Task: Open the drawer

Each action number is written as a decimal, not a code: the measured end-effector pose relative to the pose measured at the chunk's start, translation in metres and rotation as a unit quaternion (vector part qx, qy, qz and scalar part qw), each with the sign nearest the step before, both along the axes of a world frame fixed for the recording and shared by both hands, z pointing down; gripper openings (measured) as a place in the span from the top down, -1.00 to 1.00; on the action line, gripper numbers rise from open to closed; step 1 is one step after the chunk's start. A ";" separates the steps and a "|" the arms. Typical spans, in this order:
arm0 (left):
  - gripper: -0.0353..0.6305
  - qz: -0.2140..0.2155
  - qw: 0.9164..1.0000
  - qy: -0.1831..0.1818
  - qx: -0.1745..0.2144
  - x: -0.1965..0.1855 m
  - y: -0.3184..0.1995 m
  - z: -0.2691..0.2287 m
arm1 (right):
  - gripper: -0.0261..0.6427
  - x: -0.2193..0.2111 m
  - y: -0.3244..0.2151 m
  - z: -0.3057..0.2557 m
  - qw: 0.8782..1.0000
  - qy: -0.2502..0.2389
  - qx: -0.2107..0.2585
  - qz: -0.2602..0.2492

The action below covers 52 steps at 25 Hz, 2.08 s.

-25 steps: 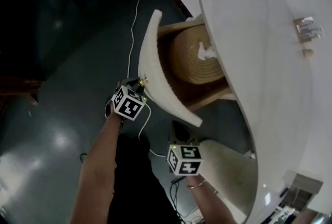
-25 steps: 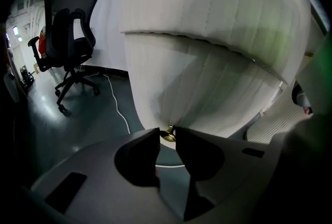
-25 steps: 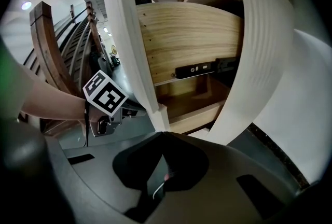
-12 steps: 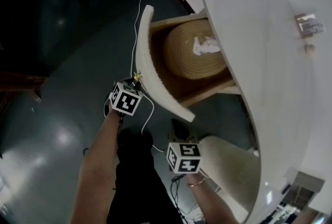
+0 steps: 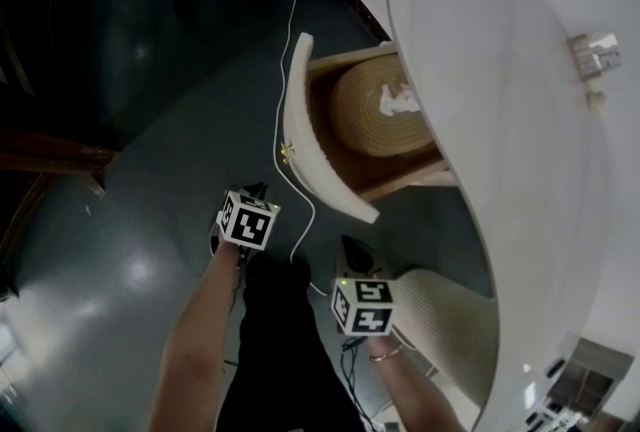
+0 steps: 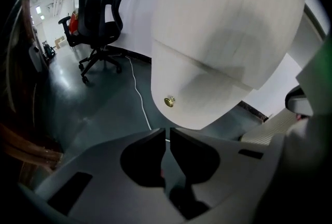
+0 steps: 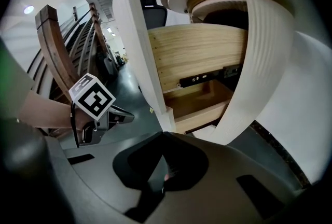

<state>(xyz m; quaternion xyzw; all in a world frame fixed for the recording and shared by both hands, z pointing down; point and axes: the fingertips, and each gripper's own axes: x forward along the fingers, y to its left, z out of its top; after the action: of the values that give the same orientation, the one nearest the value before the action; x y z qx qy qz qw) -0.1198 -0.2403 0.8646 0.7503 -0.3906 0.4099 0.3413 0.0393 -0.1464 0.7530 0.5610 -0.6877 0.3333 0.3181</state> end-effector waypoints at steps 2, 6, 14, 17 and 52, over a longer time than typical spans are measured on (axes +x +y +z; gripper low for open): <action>0.82 -0.012 1.000 0.004 0.001 -0.003 0.007 -0.015 | 0.91 -0.004 0.002 -0.007 1.000 -0.003 0.001 -0.001; 0.87 -0.044 0.999 0.016 0.015 -0.007 0.017 -0.051 | 0.91 -0.013 0.005 -0.024 1.000 -0.008 0.002 -0.003; 0.88 -0.061 0.997 0.027 0.030 -0.022 0.034 -0.123 | 0.91 -0.028 0.000 -0.068 1.000 -0.021 0.018 0.002; 0.88 -0.059 0.997 0.030 0.040 -0.026 0.037 -0.147 | 0.91 -0.032 -0.004 -0.084 0.999 -0.023 0.026 0.005; 0.88 -0.052 0.982 0.064 0.170 -0.045 0.061 -0.334 | 0.91 -0.031 0.006 -0.225 0.993 -0.054 0.104 0.016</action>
<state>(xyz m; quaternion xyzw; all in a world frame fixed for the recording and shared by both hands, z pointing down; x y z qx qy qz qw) -0.1652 -0.1789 0.5303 0.8004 -0.4708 0.2705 0.2541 0.0082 -0.1402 0.5281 0.5831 -0.7257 0.2951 0.2152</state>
